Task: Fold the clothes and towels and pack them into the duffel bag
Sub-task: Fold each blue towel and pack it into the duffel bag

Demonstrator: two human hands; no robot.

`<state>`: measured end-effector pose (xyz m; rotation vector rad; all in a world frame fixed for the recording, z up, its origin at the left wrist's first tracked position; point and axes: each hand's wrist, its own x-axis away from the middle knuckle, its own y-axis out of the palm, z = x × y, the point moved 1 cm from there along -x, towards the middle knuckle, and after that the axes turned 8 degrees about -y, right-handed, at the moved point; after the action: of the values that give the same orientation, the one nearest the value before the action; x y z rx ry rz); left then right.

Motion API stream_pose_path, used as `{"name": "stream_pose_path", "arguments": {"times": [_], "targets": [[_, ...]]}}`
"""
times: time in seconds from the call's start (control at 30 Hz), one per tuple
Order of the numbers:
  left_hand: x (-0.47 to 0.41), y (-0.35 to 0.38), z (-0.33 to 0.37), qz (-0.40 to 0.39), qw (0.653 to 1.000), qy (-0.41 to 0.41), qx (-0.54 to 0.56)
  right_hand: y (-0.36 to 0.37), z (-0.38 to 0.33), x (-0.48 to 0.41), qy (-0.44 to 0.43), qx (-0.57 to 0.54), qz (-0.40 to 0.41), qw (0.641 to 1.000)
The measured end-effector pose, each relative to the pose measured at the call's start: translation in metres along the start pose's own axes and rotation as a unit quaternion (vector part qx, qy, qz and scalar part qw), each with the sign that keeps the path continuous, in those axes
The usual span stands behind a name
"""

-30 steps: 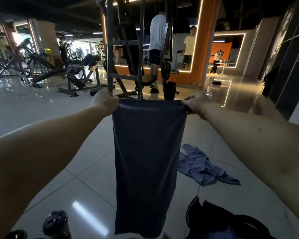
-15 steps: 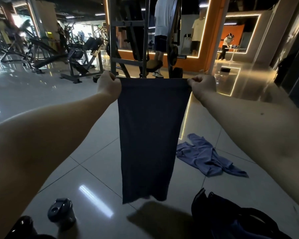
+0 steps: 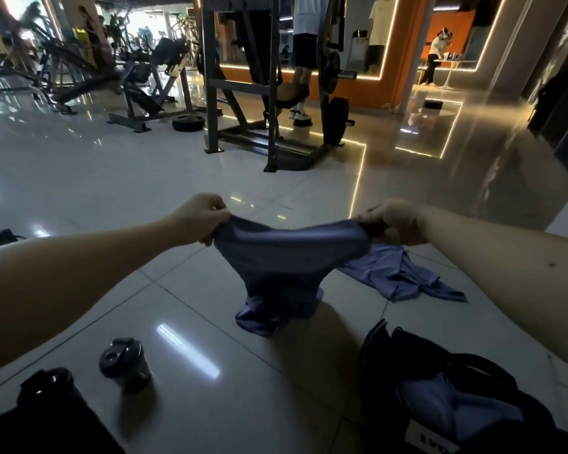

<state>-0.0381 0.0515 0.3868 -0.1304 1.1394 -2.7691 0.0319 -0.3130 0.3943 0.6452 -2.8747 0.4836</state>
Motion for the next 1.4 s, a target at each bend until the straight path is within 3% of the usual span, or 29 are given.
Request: {"name": "stream_pose_path", "arguments": {"times": [0.2, 0.4, 0.47, 0.53, 0.63, 0.73, 0.9, 1.03, 1.2, 1.4], "targets": [[0.035, 0.074, -0.067, -0.278, 0.955, -0.064, -0.086, 0.024, 0.088, 0.005, 0.126, 0.055, -0.135, 0.981], [0.069, 0.131, -0.109, -0.500, 0.842, -0.151, -0.136, 0.056, 0.149, 0.015, 0.271, 0.118, -0.259, 0.919], [0.074, 0.142, -0.118, -0.553, 0.802, -0.167, -0.152, 0.066, 0.166, 0.015, 0.299, 0.146, -0.304, 0.893], [0.075, 0.152, -0.124, -0.576, 0.783, -0.173, -0.160, 0.074, 0.179, 0.014, 0.307, 0.167, -0.327, 0.878], [0.065, 0.160, -0.133, -0.564, 0.792, -0.172, -0.160, 0.079, 0.192, 0.001, 0.286, 0.189, -0.311, 0.886], [0.044, 0.164, -0.144, -0.517, 0.828, -0.169, -0.139, 0.075, 0.210, -0.023, 0.236, 0.242, -0.259, 0.905], [-0.013, 0.180, -0.168, -0.358, 0.916, -0.149, -0.100, 0.075, 0.243, -0.084, 0.133, 0.304, -0.152, 0.931], [-0.079, 0.200, -0.196, -0.234, 0.956, -0.129, -0.124, 0.077, 0.277, -0.144, 0.108, 0.297, -0.084, 0.945], [-0.151, 0.243, -0.227, -0.116, 0.975, -0.139, -0.125, 0.083, 0.331, -0.218, 0.132, 0.271, 0.037, 0.953], [-0.195, 0.291, -0.249, -0.087, 0.963, -0.256, 0.003, 0.108, 0.380, -0.254, 0.209, 0.172, 0.087, 0.959]]}}
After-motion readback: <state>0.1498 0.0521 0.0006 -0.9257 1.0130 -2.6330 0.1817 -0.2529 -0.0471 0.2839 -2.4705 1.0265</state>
